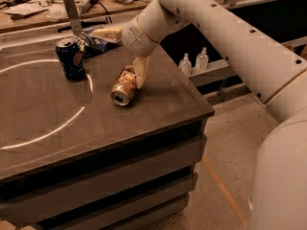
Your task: Knock orange can over
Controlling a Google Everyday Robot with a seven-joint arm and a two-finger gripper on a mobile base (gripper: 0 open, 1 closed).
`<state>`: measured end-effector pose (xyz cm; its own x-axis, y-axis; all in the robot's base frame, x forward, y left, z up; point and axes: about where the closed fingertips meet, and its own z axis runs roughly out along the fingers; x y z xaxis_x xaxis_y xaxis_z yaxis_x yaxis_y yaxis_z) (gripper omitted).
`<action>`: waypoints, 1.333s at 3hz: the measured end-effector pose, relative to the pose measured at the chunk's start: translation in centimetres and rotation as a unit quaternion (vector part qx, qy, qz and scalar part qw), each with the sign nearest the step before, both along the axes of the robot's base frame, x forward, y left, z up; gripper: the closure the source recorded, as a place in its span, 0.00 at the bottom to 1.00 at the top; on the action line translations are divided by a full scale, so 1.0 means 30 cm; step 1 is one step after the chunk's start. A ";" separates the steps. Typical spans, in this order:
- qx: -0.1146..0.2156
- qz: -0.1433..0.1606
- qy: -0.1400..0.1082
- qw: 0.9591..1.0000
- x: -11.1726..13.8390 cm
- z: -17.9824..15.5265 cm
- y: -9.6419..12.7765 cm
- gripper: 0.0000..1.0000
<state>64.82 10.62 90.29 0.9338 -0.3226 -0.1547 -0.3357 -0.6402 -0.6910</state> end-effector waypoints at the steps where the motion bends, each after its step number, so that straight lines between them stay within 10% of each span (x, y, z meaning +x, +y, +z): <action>1: 0.015 -0.004 0.002 1.000 0.004 0.003 0.007 0.00; 2: 0.021 -0.007 0.003 1.000 0.001 0.005 0.006 0.00; 4: 0.037 -0.086 -0.008 0.996 0.015 0.114 -0.250 0.00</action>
Offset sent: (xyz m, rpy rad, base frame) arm 0.0003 -0.0040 0.0065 0.0586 0.0026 -0.0322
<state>65.27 3.11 93.70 0.8679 -0.4670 -0.1691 -0.4243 -0.5204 -0.7411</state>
